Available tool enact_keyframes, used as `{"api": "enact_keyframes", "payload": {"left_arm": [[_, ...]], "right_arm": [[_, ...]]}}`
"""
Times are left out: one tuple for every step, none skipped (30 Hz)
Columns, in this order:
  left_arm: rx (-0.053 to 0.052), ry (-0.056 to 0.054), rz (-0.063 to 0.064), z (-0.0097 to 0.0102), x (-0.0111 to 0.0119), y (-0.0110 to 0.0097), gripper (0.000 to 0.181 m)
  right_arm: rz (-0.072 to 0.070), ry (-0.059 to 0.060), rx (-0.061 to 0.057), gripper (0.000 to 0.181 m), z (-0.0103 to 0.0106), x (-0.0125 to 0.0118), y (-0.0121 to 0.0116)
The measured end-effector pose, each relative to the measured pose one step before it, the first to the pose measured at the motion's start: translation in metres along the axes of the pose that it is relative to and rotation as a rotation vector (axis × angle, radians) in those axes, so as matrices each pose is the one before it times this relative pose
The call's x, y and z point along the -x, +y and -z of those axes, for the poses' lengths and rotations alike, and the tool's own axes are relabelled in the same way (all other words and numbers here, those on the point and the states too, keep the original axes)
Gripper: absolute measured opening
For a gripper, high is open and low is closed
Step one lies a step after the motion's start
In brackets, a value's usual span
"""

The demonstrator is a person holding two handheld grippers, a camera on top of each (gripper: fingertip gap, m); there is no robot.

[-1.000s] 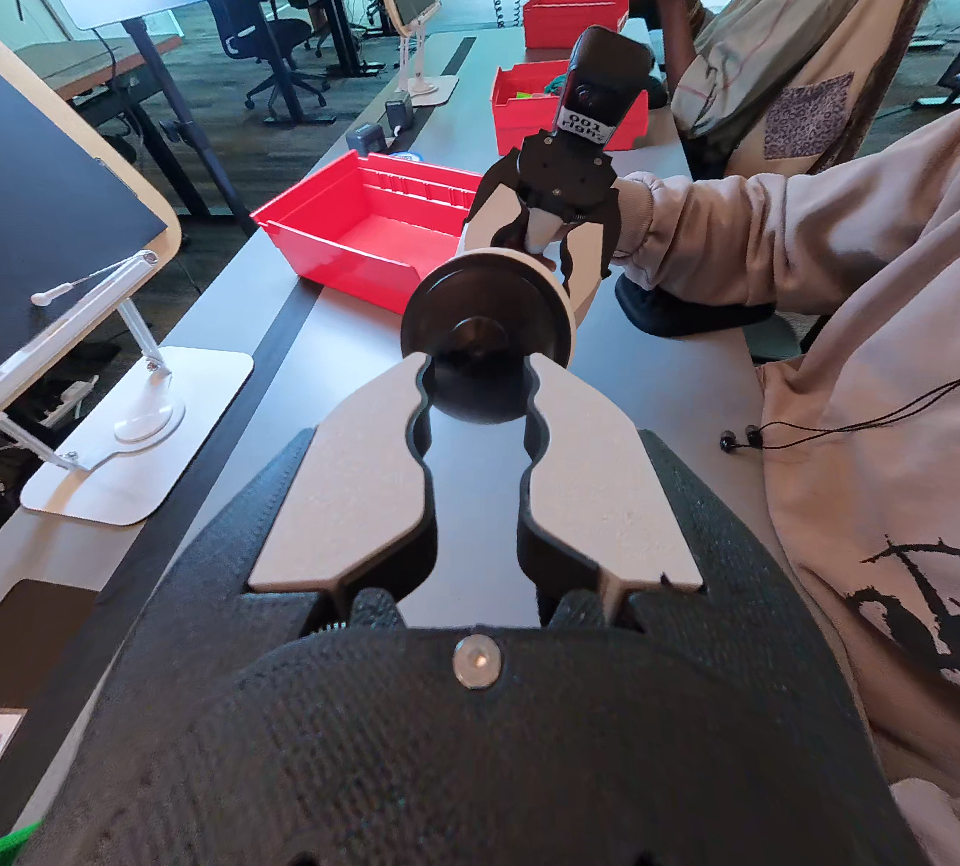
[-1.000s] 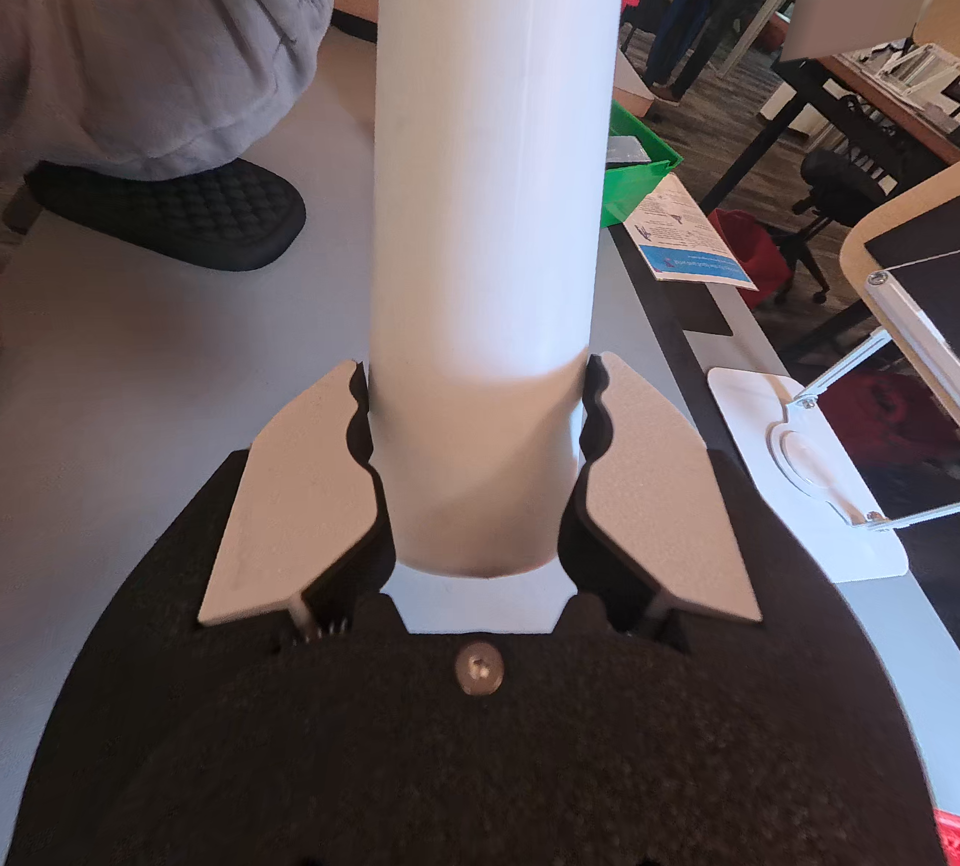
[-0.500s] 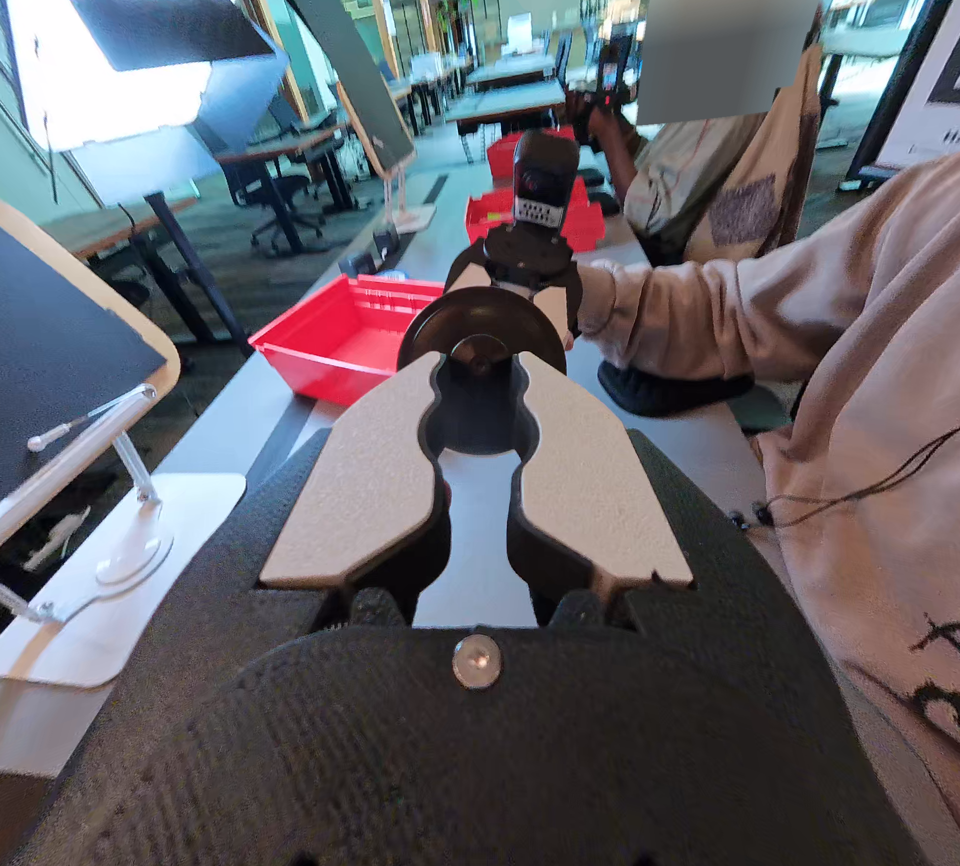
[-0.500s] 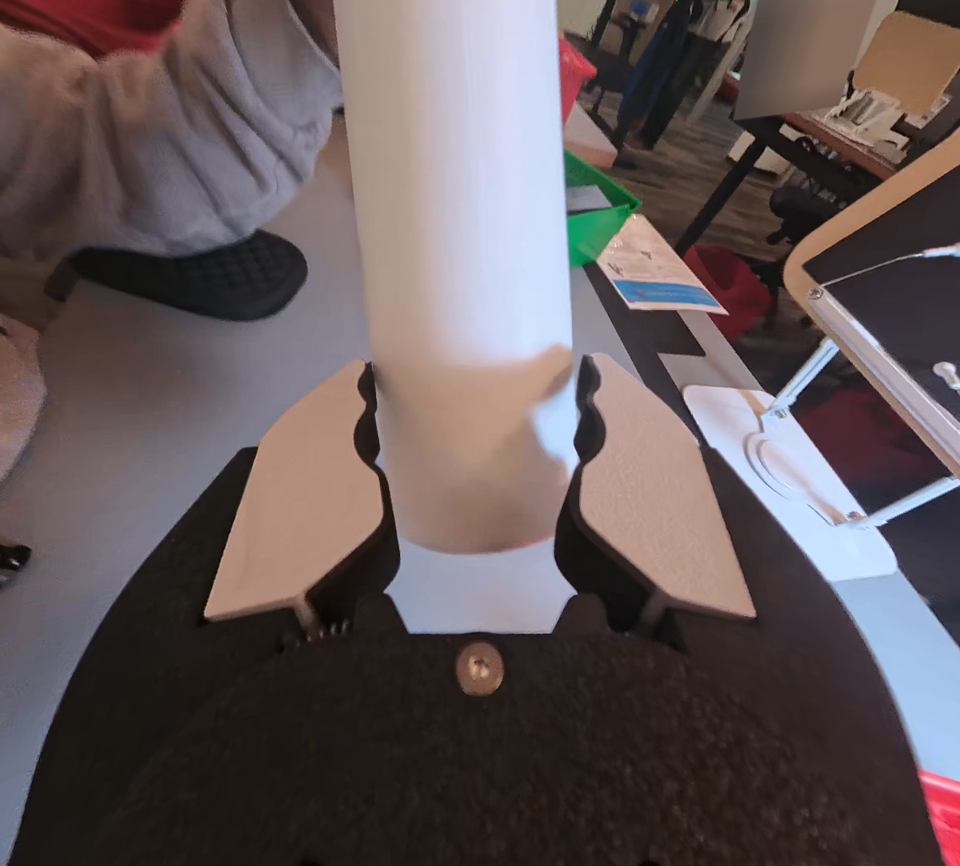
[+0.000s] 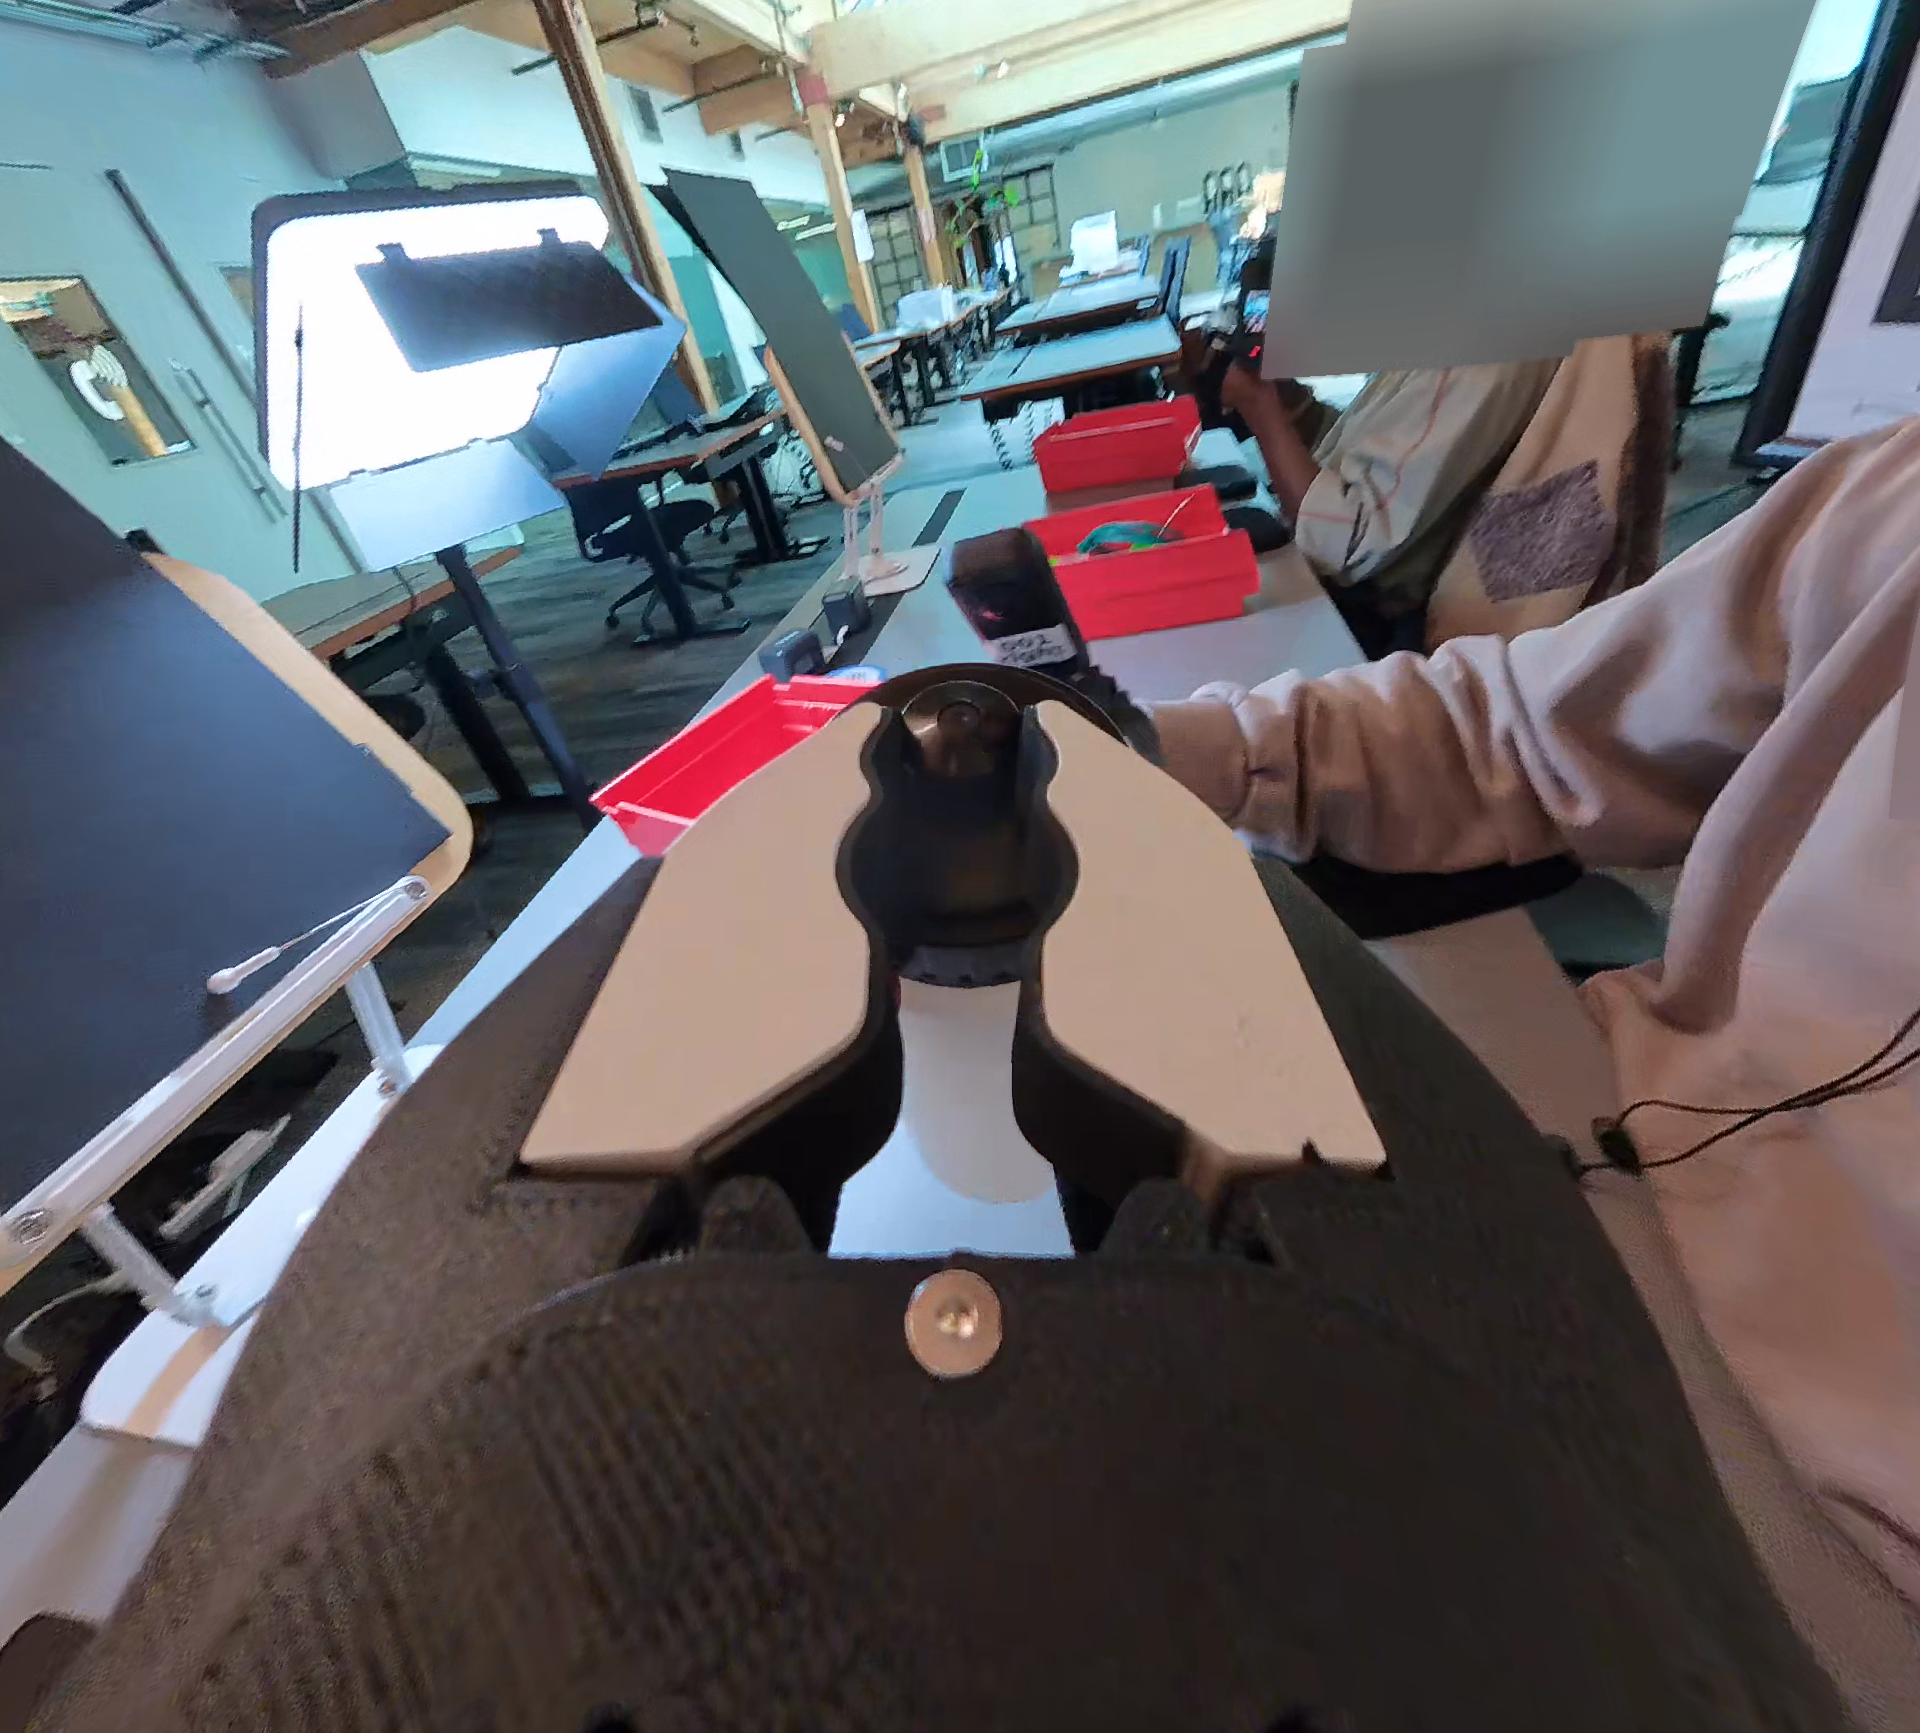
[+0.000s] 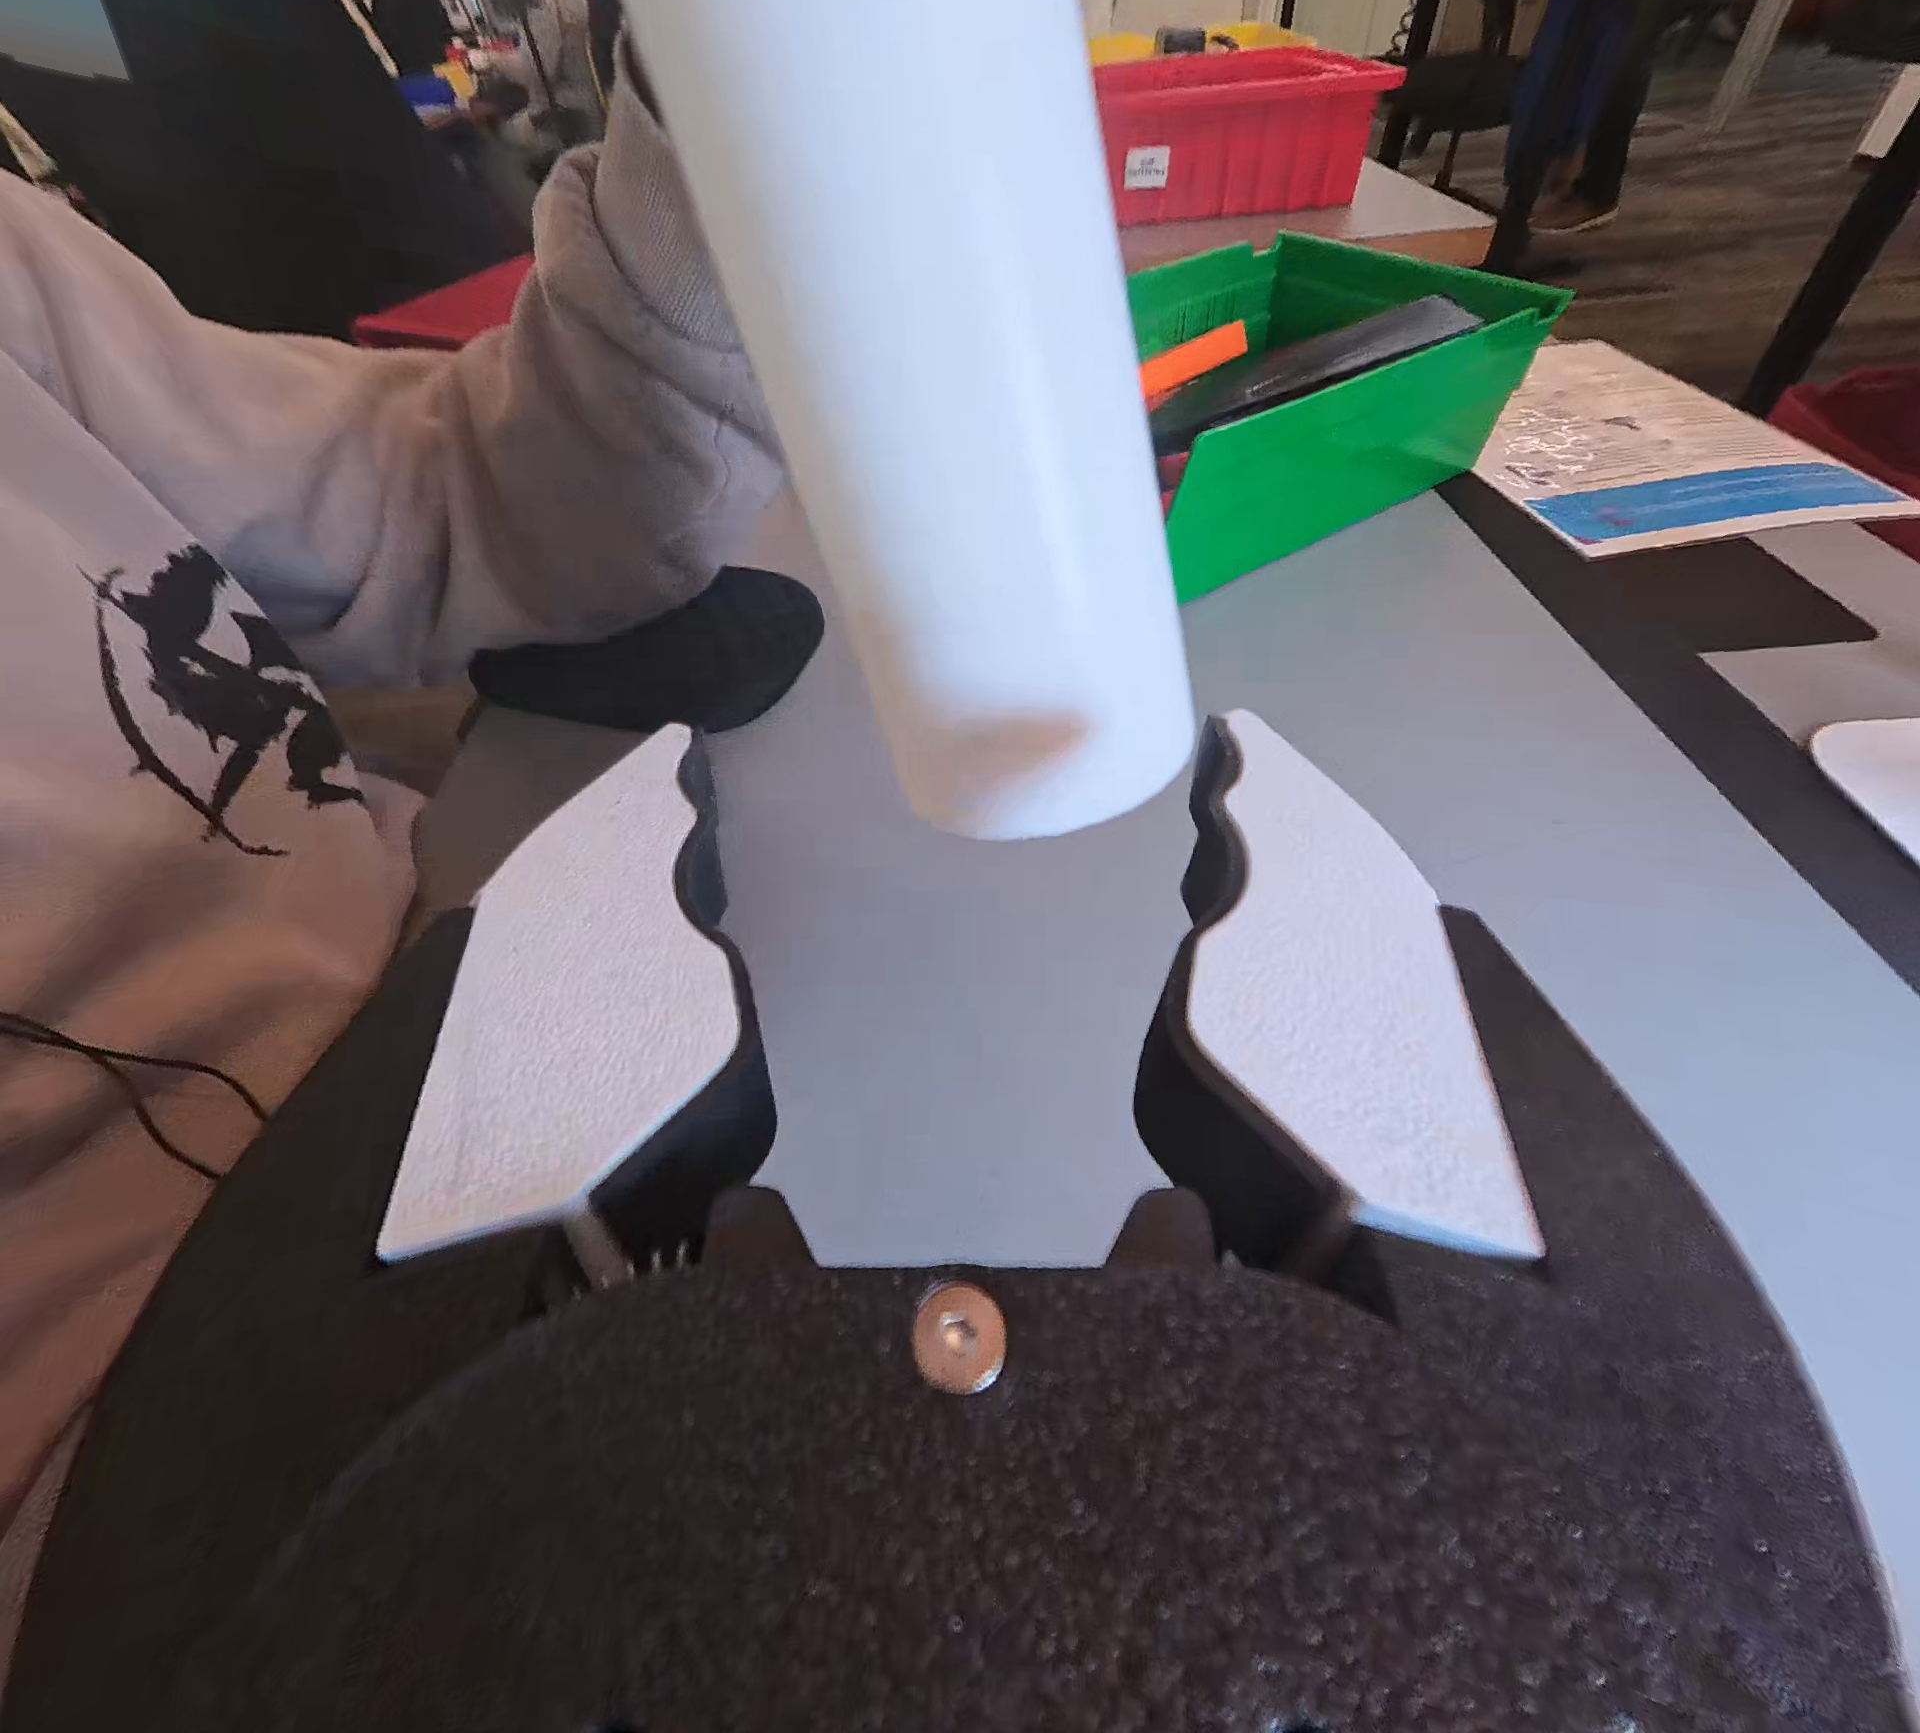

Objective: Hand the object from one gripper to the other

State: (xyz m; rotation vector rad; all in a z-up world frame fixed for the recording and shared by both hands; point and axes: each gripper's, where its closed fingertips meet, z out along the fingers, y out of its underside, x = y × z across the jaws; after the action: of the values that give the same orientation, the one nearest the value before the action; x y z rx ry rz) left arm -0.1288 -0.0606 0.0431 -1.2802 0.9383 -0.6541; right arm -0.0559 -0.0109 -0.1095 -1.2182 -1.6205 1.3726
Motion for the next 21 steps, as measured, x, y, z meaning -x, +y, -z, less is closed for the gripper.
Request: {"api": "enact_keyframes", "payload": {"left_arm": [[0.0283,-0.0075,-0.0145,-0.00241,0.00007,0.00422,0.021],[0.0268,-0.0053,-0.0098,-0.00249,0.00005,0.00424,0.021],[0.0254,-0.0048,-0.0086,-0.00281,-0.00009,0.00424,0.021],[0.0244,0.0034,-0.0081,-0.00367,-0.00139,0.00421,0.021],[0.0255,0.0053,-0.0068,-0.00469,-0.00196,0.00437,0.021],[0.0286,0.0104,-0.0063,-0.00602,-0.00316,0.0048,0.021],[0.0247,0.0147,-0.007,-0.00713,-0.00424,0.00429,0.021],[0.0223,0.017,-0.0062,-0.00794,-0.00463,0.00391,0.021],[0.0194,0.0216,-0.0039,-0.00826,-0.00507,0.00356,0.021],[0.0115,0.0255,-0.0016,-0.00799,-0.00541,0.00258,0.021],[0.008,0.0279,0.0026,-0.00763,-0.00543,0.00196,0.021],[0.0073,0.0269,0.0037,-0.00693,-0.00507,0.00172,0.021],[0.004,0.0316,0.0048,-0.00635,-0.00582,0.00118,0.021],[-0.0002,0.0359,0.0073,-0.00593,-0.00632,0.0004,0.021],[-0.002,0.0364,0.0065,-0.00571,-0.00629,0.00024,0.021],[-0.0014,0.0357,0.0006,-0.00542,-0.00622,0.00042,0.021],[-0.0007,0.028,-0.0012,-0.00419,-0.00483,0.0006,0.022],[-0.0018,0.0175,0.0048,-0.00194,-0.00264,0.00004,0.022],[-0.0009,0.0033,0.01,0.00032,-0.00008,-0.00033,0.022],[-0.0034,-0.0021,0.0068,0.00172,0.0009,-0.00027,0.022],[-0.0224,-0.0167,0.0045,0.00274,0.00281,-0.00219,0.022]], "right_arm": [[0.0202,0.0124,0.0117,0.087,-0.0024,0.00118,-0.00035],[0.027,0.0283,0.0063,0.087,-0.00076,-0.00073,-0.00189],[0.0308,0.0255,-0.001,0.087,0.00055,-0.00008,-0.0036],[0.0207,0.0173,-0.0084,0.087,0.00126,0.00072,-0.00522],[0.0175,0.02,-0.0114,0.087,0.00155,0.00026,-0.00601],[0.0245,0.0232,-0.0164,0.087,0.0017,0.00018,-0.00665],[0.023,0.016,-0.0156,0.088,0.00138,0.00111,-0.00636],[0.0161,0.0076,-0.0084,0.088,0.00101,0.00217,-0.00545],[0.012,-0.0002,-0.0059,0.089,0.00056,0.00311,-0.00485],[0.0095,-0.0059,0.0009,0.09,-0.00008,0.0039,-0.00325],[0.0057,-0.0132,0.0049,0.092,-0.0009,0.00481,-0.00188],[0.002,-0.0222,0.0065,0.093,-0.00191,0.00589,-0.0005],[0.0002,-0.0284,0.0086,0.096,-0.00278,0.0064,0.00075],[-0.0057,-0.0396,0.0053,0.099,-0.00358,0.00741,0.00133],[-0.0145,-0.0449,0.0041,0.099,-0.00441,0.00759,0.00173],[-0.0118,-0.039,0.0011,0.095,-0.00477,0.00675,0.0016],[-0.0018,-0.0425,-0.0072,0.088,-0.00364,0.00734,0.00053],[-0.0044,-0.0207,-0.0038,0.087,-0.00202,0.00319,0.00073],[-0.0071,-0.0035,-0.0002,0.087,-0.00132,0.00013,0.00017],[-0.0053,0.0075,-0.0041,0.087,0.00043,-0.0018,-0.00101],[-0.0028,0.0133,-0.0129,0.087,0.00231,-0.00297,-0.00275]]}}
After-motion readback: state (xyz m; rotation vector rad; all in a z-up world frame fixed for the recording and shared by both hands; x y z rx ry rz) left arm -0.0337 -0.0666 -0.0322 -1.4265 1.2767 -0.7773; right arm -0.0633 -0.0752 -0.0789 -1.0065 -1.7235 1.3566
